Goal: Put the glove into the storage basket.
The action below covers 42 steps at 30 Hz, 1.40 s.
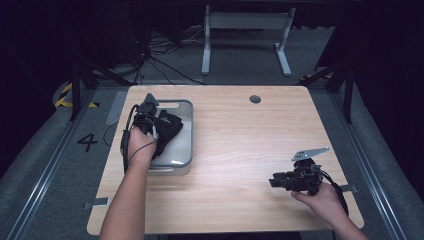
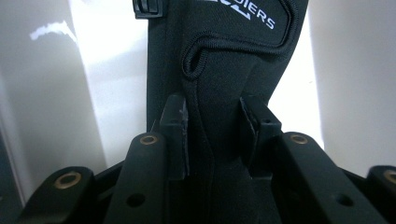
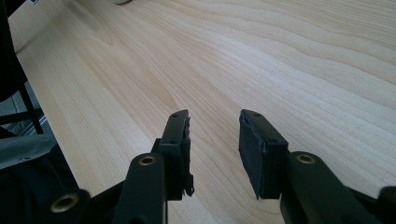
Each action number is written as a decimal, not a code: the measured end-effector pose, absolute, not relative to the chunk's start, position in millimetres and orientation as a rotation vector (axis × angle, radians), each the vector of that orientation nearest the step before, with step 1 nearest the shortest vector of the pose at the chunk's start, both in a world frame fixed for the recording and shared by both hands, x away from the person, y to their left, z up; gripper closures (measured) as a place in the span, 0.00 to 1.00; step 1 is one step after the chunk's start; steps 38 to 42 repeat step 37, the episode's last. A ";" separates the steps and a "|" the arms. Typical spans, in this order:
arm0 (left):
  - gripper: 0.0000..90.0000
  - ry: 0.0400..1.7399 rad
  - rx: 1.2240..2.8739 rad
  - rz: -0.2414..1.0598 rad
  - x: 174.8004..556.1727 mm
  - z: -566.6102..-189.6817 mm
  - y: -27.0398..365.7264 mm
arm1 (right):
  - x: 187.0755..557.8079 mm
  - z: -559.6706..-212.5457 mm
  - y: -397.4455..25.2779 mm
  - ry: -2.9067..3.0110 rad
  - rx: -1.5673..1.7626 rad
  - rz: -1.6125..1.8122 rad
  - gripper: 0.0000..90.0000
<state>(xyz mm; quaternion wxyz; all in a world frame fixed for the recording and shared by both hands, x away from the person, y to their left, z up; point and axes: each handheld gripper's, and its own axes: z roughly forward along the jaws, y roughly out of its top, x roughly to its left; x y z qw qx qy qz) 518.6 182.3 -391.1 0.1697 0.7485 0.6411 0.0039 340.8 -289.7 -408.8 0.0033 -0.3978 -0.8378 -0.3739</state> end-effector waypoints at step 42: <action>0.41 1.241 2.162 0.113 419.3 -298.9 134.9 | 342.8 -408.6 -294.2 -2.632 -1.270 -1.185 0.69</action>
